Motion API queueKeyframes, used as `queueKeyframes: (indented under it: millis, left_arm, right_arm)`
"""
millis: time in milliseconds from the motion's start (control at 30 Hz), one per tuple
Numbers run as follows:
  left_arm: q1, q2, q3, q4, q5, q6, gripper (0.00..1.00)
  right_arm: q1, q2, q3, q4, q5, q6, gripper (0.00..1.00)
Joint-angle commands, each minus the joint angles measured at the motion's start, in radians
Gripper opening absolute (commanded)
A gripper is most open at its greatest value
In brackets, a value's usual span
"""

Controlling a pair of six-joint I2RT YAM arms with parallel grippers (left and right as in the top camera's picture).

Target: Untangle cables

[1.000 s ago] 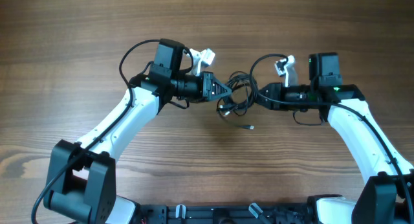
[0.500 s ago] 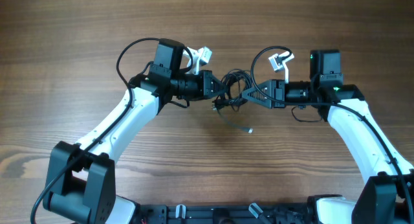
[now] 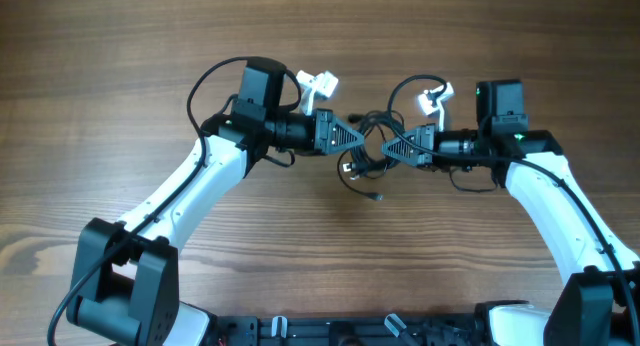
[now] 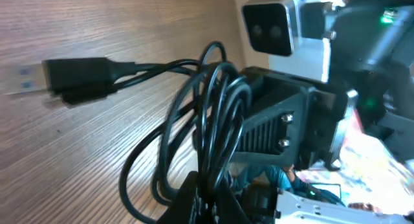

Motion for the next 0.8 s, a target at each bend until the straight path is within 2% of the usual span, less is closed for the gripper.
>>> queueKeyframes:
  millis: [0, 100, 167, 233, 333, 433, 567, 700, 767]
  left_arm:
    - [0.008, -0.024, 0.009, -0.053, -0.108, 0.002, 0.04]
    - [0.007, -0.024, 0.009, -0.096, -0.128, 0.002, 0.04]
    - [0.007, -0.024, 0.009, -0.117, -0.127, 0.002, 0.04]
    - [0.007, -0.024, 0.009, -0.145, -0.127, 0.002, 0.04]
    - [0.008, -0.024, 0.009, -0.169, -0.08, 0.002, 0.04]
    - [0.017, -0.024, 0.009, -0.154, 0.05, 0.005, 0.04]
    - [0.068, -0.024, 0.009, -0.098, 0.228, 0.005, 0.04]
    - [0.089, -0.024, 0.009, -0.089, 0.264, 0.005, 0.04]
    - [0.089, -0.024, 0.009, -0.08, 0.294, 0.009, 0.04]
  right_arm:
    - [-0.003, 0.011, 0.013, -0.066, 0.241, 0.008, 0.21]
    - [-0.003, 0.011, 0.013, -0.123, 0.428, 0.097, 0.31]
    - [-0.003, 0.011, 0.013, -0.142, 0.506, 0.145, 0.32]
    - [-0.003, 0.011, 0.013, -0.139, 0.52, 0.161, 0.36]
    - [-0.003, 0.011, 0.013, -0.119, 0.52, 0.151, 0.48]
    - [-0.003, 0.011, 0.013, -0.089, 0.515, 0.145, 0.48]
    - [-0.003, 0.011, 0.013, 0.006, 0.312, 0.171, 0.5]
    - [-0.003, 0.011, 0.013, 0.169, -0.005, 0.219, 0.53]
    - [-0.002, 0.011, 0.013, 0.214, -0.073, 0.254, 0.56]
